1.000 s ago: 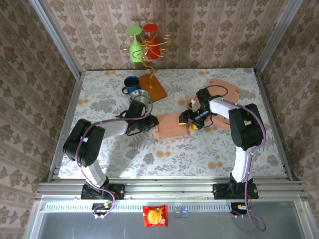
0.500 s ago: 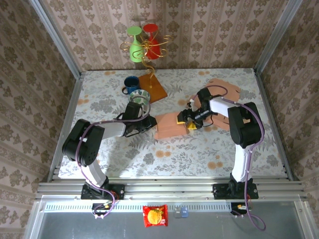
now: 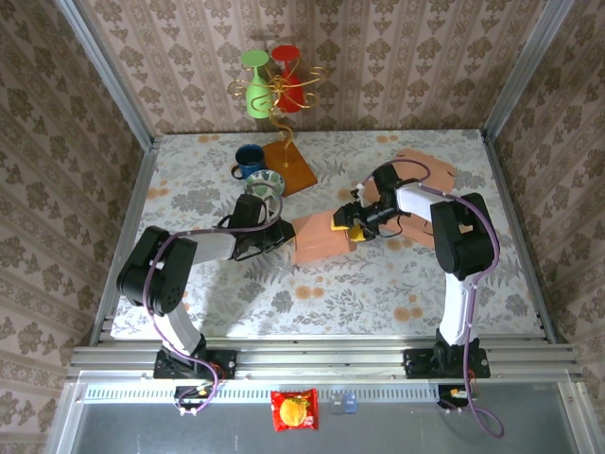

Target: Fold the paper box

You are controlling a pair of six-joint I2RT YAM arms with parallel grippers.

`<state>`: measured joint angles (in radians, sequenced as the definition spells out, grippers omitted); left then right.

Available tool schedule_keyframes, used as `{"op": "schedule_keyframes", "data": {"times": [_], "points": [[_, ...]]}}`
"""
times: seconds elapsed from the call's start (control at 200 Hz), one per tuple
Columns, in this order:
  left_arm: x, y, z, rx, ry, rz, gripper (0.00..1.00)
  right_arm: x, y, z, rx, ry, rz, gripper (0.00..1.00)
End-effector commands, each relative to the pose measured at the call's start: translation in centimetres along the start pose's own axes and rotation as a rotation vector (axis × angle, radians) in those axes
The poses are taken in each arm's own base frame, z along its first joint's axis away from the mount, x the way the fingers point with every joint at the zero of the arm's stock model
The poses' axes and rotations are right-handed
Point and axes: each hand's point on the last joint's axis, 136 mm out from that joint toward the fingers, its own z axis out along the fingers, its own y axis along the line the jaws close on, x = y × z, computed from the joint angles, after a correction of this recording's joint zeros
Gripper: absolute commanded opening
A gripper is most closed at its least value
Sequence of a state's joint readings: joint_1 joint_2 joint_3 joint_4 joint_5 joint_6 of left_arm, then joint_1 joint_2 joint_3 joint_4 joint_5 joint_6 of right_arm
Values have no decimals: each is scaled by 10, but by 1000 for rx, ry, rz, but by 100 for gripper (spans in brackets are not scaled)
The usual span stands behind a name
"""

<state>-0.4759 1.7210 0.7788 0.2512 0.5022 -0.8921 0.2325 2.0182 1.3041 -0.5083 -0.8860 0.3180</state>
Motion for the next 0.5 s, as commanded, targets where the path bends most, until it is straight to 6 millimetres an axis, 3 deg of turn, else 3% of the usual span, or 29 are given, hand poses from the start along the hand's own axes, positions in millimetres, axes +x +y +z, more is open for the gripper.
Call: {"op": "schedule_keyframes", "data": {"times": [0.0, 0.16, 0.345, 0.495], "points": [[15, 36, 5, -111, 42, -40, 15, 1, 17, 5, -70, 5, 3, 70], [10, 29, 5, -90, 34, -26, 18, -1, 27, 9, -79, -5, 9, 67], [2, 15, -2, -81, 1, 54, 22, -3, 25, 9, -64, -13, 58, 60], [-1, -27, -23, -36, -86, 388, 32, -5, 25, 7, -75, -19, 128, 51]]}}
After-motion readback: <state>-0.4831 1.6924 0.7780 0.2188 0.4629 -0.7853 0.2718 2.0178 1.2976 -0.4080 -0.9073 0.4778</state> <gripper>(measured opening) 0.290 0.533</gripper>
